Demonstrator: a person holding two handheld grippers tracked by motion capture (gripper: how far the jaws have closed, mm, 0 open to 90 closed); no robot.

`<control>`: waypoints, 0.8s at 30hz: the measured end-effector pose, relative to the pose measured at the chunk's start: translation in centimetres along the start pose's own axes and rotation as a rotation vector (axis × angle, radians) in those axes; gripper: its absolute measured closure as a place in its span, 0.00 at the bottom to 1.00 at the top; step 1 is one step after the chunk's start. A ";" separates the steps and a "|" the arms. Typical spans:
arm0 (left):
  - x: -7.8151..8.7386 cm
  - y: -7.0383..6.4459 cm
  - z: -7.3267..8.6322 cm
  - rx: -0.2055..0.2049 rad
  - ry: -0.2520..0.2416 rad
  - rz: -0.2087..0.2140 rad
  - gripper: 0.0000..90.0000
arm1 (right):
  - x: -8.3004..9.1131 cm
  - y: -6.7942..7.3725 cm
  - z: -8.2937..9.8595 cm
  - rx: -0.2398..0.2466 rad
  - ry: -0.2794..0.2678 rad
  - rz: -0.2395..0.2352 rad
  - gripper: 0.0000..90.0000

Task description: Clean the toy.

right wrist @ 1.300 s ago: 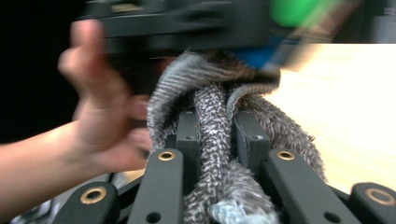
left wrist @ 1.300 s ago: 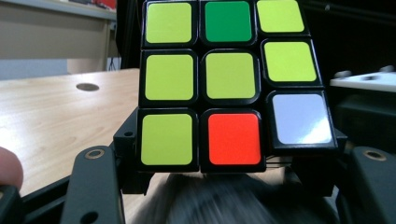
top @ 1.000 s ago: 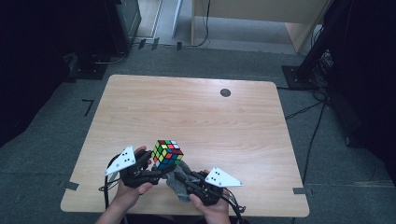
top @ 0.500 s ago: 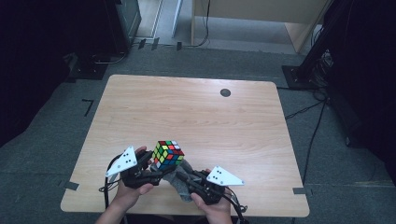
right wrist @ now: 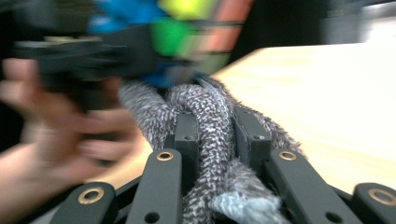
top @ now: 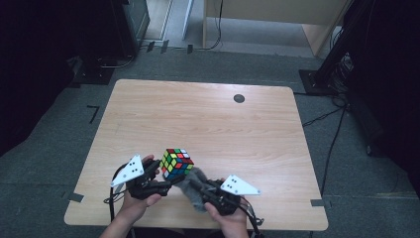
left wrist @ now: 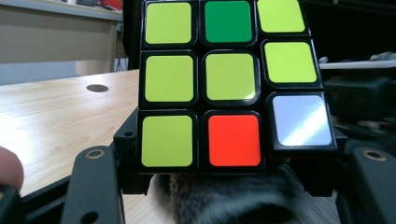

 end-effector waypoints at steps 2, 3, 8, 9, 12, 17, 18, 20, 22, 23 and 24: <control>0.1 0.3 0.0 0.007 0.004 -0.002 0.38 | 1.2 -1.8 -0.1 0.059 0.049 0.131 0.81; 0.1 0.4 0.0 0.014 0.008 -0.001 0.37 | 2.0 -3.0 0.0 0.069 0.077 0.195 0.81; -0.2 0.6 0.1 0.044 0.032 0.005 0.37 | 3.7 -5.9 0.7 0.079 0.135 0.308 0.80; -0.3 0.6 0.2 0.044 0.038 0.006 0.37 | 3.8 -6.3 0.9 0.090 0.149 0.321 0.80; -0.5 0.5 0.3 0.039 0.063 -0.001 0.37 | 3.8 -7.0 1.6 0.082 0.172 0.316 0.71; -0.8 0.6 0.4 0.056 0.089 -0.015 0.37 | 3.5 -7.3 2.2 0.095 0.200 0.306 0.51; -0.9 0.7 0.4 0.059 0.094 -0.017 0.37 | 3.4 -7.1 1.9 0.113 0.193 0.301 0.46; -1.0 0.7 0.4 0.068 0.102 -0.025 0.37 | 3.2 -6.4 1.2 0.150 0.167 0.282 0.40; -1.0 0.7 0.4 0.079 0.109 -0.022 0.37 | 3.0 -5.4 0.4 0.190 0.140 0.245 0.34; -1.0 0.7 0.4 0.080 0.113 -0.020 0.37 | 2.8 -5.0 0.3 0.205 0.134 0.228 0.32; -1.1 0.6 0.4 0.080 0.119 -0.017 0.37 | 2.5 -4.5 0.0 0.228 0.127 0.206 0.31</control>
Point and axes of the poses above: each handheld gripper's, and its own axes: x roughly backward along the jaws, z roughly out of its underside, y roughly to its left, the point moved 7 cm from there along -x, roughly forward along the jaws, and after that the axes turned 15 degrees about -z, right-handed, at the moved point
